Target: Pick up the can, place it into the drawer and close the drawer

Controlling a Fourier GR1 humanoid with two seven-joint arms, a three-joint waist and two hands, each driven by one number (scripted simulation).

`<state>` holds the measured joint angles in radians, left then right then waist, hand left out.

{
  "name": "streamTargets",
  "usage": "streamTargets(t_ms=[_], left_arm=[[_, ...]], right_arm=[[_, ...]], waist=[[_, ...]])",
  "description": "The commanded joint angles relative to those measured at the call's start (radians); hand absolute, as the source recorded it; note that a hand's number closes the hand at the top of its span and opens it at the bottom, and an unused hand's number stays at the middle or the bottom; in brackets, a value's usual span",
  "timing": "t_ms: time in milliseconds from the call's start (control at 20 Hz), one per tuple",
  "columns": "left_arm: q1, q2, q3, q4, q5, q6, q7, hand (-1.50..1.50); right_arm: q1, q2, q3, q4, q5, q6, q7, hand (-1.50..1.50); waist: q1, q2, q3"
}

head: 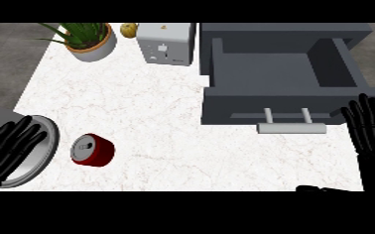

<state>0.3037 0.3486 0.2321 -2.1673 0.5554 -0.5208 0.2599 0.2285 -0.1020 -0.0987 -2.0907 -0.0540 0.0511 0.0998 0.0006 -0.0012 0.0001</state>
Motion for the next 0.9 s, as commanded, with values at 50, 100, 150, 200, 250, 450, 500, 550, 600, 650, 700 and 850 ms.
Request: streamTargets(t_ms=[50,100,150,200,250,450,500,550,600,650,700,850], left_arm=[[-0.020,-0.023,0.061,0.072,-0.004,-0.062,-0.002,-1.50],[-0.071,-0.077,-0.015,0.104,-0.124,-0.034,-0.028,-1.50],[-0.023,-0.123,-0.038,0.112,-0.209,-0.066,-0.093,-1.50],[-0.073,-0.081,-0.015,0.065,-0.086,-0.018,0.015,-1.50],[-0.051,-0.094,-0.003,0.169,-0.156,-0.084,-0.078,-1.50],[-0.066,-0.131,-0.022,0.148,-0.193,-0.087,-0.069,-1.50],[-0.073,-0.155,-0.028,0.234,-0.287,-0.106,-0.161,-1.50],[-0.083,-0.143,-0.019,0.206,-0.236,-0.092,-0.101,-1.50],[-0.069,-0.199,-0.065,0.243,-0.346,-0.095,-0.184,-1.50],[-0.112,-0.166,-0.034,0.274,-0.315,-0.095,-0.161,-1.50],[-0.093,-0.170,-0.027,0.270,-0.324,-0.106,-0.177,-1.50],[-0.137,-0.165,0.002,0.380,-0.374,-0.106,-0.244,-1.50]], right_arm=[[-0.007,0.028,0.008,0.042,0.027,0.003,-0.038,-1.50],[0.039,0.019,0.000,0.006,0.017,0.024,-0.047,-1.50],[0.039,0.019,0.001,-0.002,0.010,0.029,-0.043,-1.50],[-0.064,-0.016,-0.047,-0.006,-0.013,0.006,0.077,-1.50],[0.072,-0.006,-0.039,-0.041,-0.020,0.060,-0.035,-1.50],[0.016,0.006,-0.064,0.049,-0.021,0.069,-0.050,-1.50],[0.040,-0.008,-0.112,0.060,-0.073,0.093,-0.101,-1.50],[0.006,-0.024,-0.108,-0.013,-0.049,0.068,0.018,-1.50],[0.050,0.012,-0.068,0.013,-0.021,0.081,-0.058,-1.50],[-0.056,-0.023,-0.102,0.048,-0.042,0.064,0.017,-1.50],[0.052,0.026,-0.063,-0.029,-0.015,0.074,-0.026,-1.50],[0.051,0.040,-0.049,-0.021,0.014,0.069,-0.037,-1.50]], waist=[[0.001,0.001,0.000],[-0.004,0.001,0.000],[-0.002,0.000,0.000],[0.000,0.001,0.000],[-0.005,0.000,0.000],[-0.001,0.001,0.000],[-0.004,0.001,0.000],[-0.002,0.001,0.000],[-0.003,0.001,0.000],[0.000,0.001,0.000],[-0.003,0.000,0.000],[-0.003,0.001,0.000]])
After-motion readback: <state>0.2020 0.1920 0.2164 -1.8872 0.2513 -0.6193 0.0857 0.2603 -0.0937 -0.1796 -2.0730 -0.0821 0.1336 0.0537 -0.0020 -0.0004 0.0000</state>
